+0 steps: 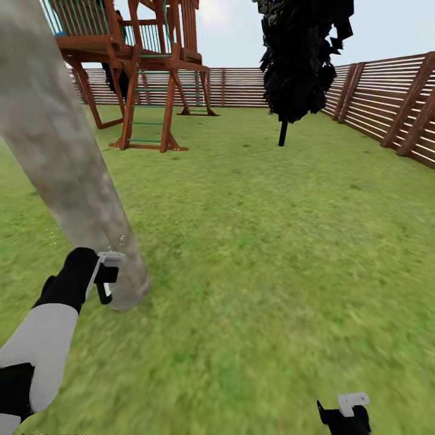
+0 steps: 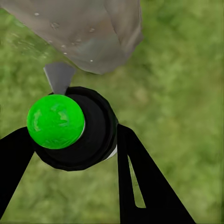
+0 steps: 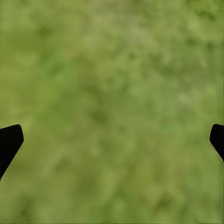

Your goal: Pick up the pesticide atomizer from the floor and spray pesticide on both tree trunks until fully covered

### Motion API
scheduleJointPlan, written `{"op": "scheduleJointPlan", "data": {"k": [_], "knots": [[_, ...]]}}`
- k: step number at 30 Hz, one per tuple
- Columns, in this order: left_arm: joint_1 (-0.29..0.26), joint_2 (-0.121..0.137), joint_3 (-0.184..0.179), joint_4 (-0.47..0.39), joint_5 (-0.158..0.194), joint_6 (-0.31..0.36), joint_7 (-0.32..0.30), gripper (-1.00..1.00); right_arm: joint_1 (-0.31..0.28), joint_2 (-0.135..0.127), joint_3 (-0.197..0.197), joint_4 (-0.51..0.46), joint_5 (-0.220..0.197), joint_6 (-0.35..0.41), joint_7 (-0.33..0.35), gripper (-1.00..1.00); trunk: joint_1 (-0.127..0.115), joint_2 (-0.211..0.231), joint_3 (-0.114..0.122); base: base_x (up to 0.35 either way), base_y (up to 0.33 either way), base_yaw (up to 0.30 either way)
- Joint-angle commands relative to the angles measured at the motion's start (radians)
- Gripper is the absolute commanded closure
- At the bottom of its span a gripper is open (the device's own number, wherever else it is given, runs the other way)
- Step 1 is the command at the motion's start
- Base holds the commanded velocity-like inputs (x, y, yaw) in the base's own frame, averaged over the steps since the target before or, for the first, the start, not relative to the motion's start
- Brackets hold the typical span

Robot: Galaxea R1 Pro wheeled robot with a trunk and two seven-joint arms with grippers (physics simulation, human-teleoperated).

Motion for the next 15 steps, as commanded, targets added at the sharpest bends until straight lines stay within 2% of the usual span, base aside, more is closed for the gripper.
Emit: {"op": "scheduleJointPlan", "data": {"k": [1, 12, 15], "knots": [[0.000, 0.000, 0.000, 0.000, -0.001, 0.000, 0.000, 1.00, 0.000, 0.000, 0.000, 0.000, 0.000, 0.000, 0.000, -1.00, 0.000, 0.000, 0.000, 0.167, -0.231, 0.278], [0.001, -0.001, -0.001, 0.000, -0.002, -0.001, 0.001, 1.00, 0.000, 0.000, 0.000, 0.000, 0.000, 0.000, 0.000, -1.00, 0.000, 0.000, 0.000, 0.155, -0.237, 0.274], [0.001, -0.001, -0.001, 0.007, 0.000, -0.002, 0.002, 1.00, 0.000, 0.001, 0.000, 0.000, 0.001, 0.000, 0.000, -1.00, 0.000, 0.000, 0.000, 0.139, -0.245, 0.044]]}}
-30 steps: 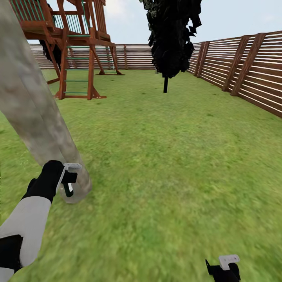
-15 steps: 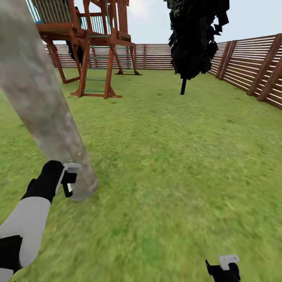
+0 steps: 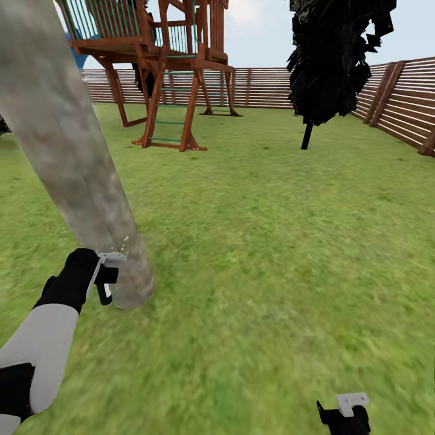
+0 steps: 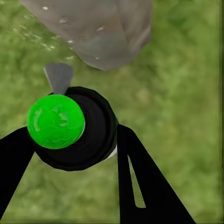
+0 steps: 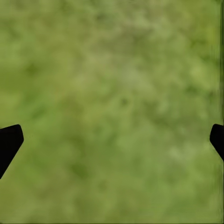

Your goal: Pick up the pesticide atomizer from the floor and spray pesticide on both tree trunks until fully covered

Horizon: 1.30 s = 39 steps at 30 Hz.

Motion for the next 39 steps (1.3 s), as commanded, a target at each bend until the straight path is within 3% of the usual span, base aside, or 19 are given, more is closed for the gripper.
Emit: {"op": "scheduleJointPlan", "data": {"k": [1, 10, 13, 17, 21, 22, 23, 29, 33, 39], "knots": [[0.001, 0.003, 0.001, 0.005, 0.000, -0.001, 0.001, 1.00, 0.000, 0.000, 0.000, 0.001, 0.000, 0.000, 0.000, -1.00, 0.000, 0.000, 0.000, 0.139, -0.245, 0.007], [0.025, 0.010, 0.005, 0.009, -0.001, -0.006, 0.003, 1.00, 0.000, -0.001, 0.000, 0.000, -0.001, 0.000, 0.000, -1.00, 0.000, 0.000, 0.000, 0.004, -0.257, 0.001], [0.115, 0.019, 0.015, 0.007, 0.000, -0.017, 0.006, 1.00, 0.000, 0.000, 0.000, -0.001, 0.000, 0.000, 0.000, -1.00, 0.000, 0.000, 0.000, -0.055, -0.114, 0.028], [0.173, 0.015, 0.017, 0.009, 0.004, -0.058, 0.007, 1.00, 0.000, 0.000, 0.000, -0.001, 0.000, 0.000, 0.000, -1.00, 0.000, 0.000, 0.000, -0.003, -0.006, 0.237], [0.180, 0.003, 0.059, 0.027, 0.008, -0.088, 0.113, 1.00, 0.000, 0.000, 0.000, -0.001, -0.001, 0.000, -0.002, -1.00, 0.000, 0.000, 0.000, 0.000, 0.000, 0.276], [0.181, 0.000, 0.068, 0.146, 0.027, -0.219, 0.141, 1.00, 0.000, 0.000, 0.000, 0.000, -0.001, 0.000, -0.003, -1.00, 0.000, 0.000, 0.000, 0.000, 0.000, 0.044], [0.181, -0.005, 0.070, 0.167, 0.031, -0.245, 0.142, 1.00, 0.000, 0.000, 0.000, 0.001, -0.001, 0.000, -0.003, -1.00, 0.000, 0.000, 0.000, 0.000, 0.000, 0.012], [0.181, -0.019, 0.074, 0.150, 0.030, -0.256, 0.145, 1.00, 0.000, 0.000, -0.002, 0.001, -0.003, 0.000, -0.004, -1.00, 0.000, 0.000, 0.000, 0.113, -0.187, 0.002], [0.181, -0.023, 0.136, 0.150, 0.031, -0.259, 0.192, 1.00, 0.000, 0.001, -0.002, 0.001, -0.008, -0.001, -0.006, -1.00, 0.000, 0.000, 0.000, 0.161, -0.247, 0.006], [0.181, -0.025, 0.143, 0.150, 0.032, -0.259, 0.211, 1.00, 0.000, 0.002, -0.003, 0.001, -0.007, -0.002, -0.006, -1.00, 0.000, 0.000, 0.000, 0.157, -0.248, 0.235]]}}
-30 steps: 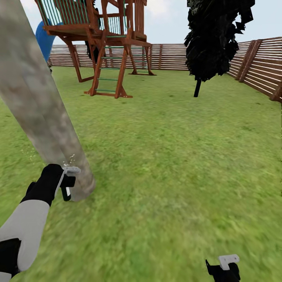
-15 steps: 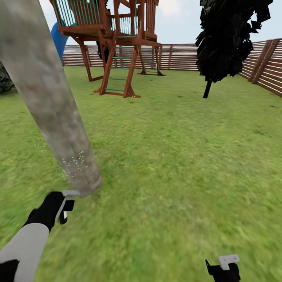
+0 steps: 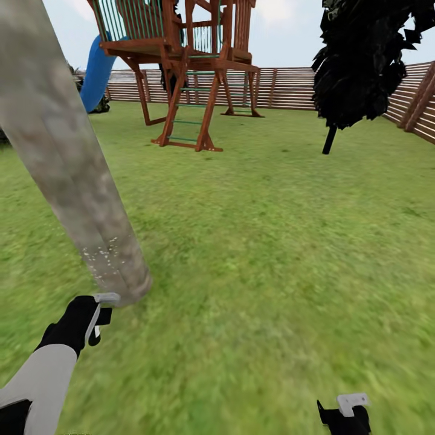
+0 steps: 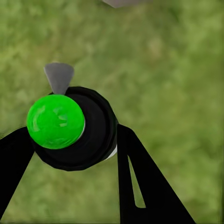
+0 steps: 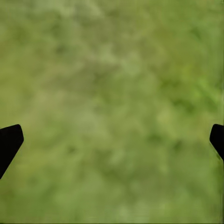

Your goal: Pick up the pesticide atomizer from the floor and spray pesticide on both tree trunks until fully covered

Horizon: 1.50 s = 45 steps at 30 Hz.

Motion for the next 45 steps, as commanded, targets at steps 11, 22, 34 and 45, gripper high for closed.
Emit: {"op": "scheduleJointPlan", "data": {"k": [11, 22, 34, 45], "knots": [[0.000, -0.002, 0.002, 0.000, 0.001, 0.000, 0.000, 1.00, 0.000, -0.001, 0.000, 0.000, 0.000, 0.000, 0.000, -1.00, 0.000, 0.000, 0.000, 0.166, -0.247, 0.252], [0.000, -0.003, 0.002, 0.000, 0.001, -0.001, 0.000, 1.00, 0.000, -0.002, 0.000, 0.000, 0.002, 0.000, 0.000, -1.00, 0.000, 0.000, 0.000, 0.170, -0.245, 0.007], [0.000, 0.000, 0.006, -0.002, 0.001, -0.001, 0.001, 1.00, 0.000, -0.002, 0.000, 0.000, 0.002, 0.000, 0.001, -1.00, 0.000, 0.000, 0.000, 0.170, -0.245, 0.166], [0.000, -0.001, 0.006, -0.002, 0.001, -0.002, 0.000, 1.00, 0.000, -0.002, 0.000, 0.000, 0.003, 0.001, 0.002, -1.00, 0.000, 0.000, 0.000, 0.170, -0.245, 0.277]]}}
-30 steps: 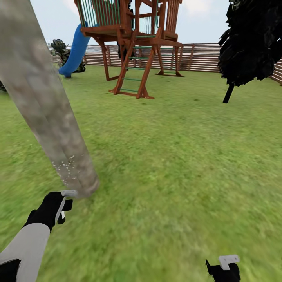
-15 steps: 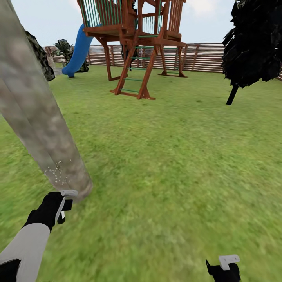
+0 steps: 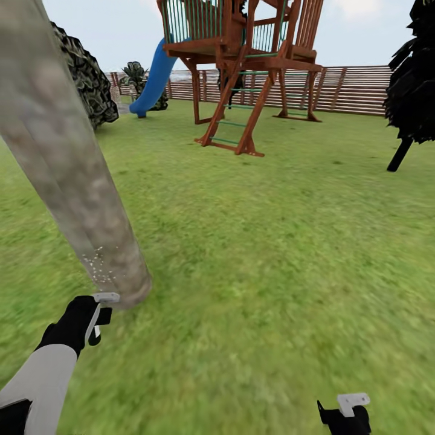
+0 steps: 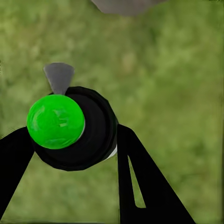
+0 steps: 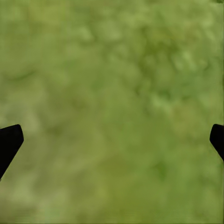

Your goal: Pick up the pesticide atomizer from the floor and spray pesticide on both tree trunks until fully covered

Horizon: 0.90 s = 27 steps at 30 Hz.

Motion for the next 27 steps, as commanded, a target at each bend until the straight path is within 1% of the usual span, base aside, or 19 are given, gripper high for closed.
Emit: {"op": "scheduleJointPlan", "data": {"k": [1, 8, 22, 27], "knots": [[0.000, 0.000, 0.000, 0.000, -0.001, 0.000, 0.000, 1.00, 0.000, 0.000, 0.000, 0.000, 0.000, 0.000, 0.000, -1.00, 0.000, 0.000, 0.000, 0.170, -0.245, 0.277], [0.000, 0.000, 0.000, 0.000, -0.001, 0.000, 0.000, 1.00, 0.000, 0.000, 0.001, 0.000, 0.000, 0.000, 0.000, -1.00, 0.000, 0.000, 0.000, 0.170, -0.245, 0.258], [0.000, -0.001, 0.000, 0.000, -0.001, 0.000, 0.000, 1.00, 0.000, 0.000, 0.001, 0.000, 0.002, 0.001, 0.002, -1.00, 0.000, 0.000, 0.000, 0.166, -0.245, 0.014], [0.000, -0.002, 0.000, 0.000, 0.000, 0.000, 0.000, 1.00, 0.000, 0.000, 0.001, 0.001, 0.002, 0.001, 0.002, -1.00, 0.000, 0.000, 0.000, 0.101, -0.258, 0.236]]}}
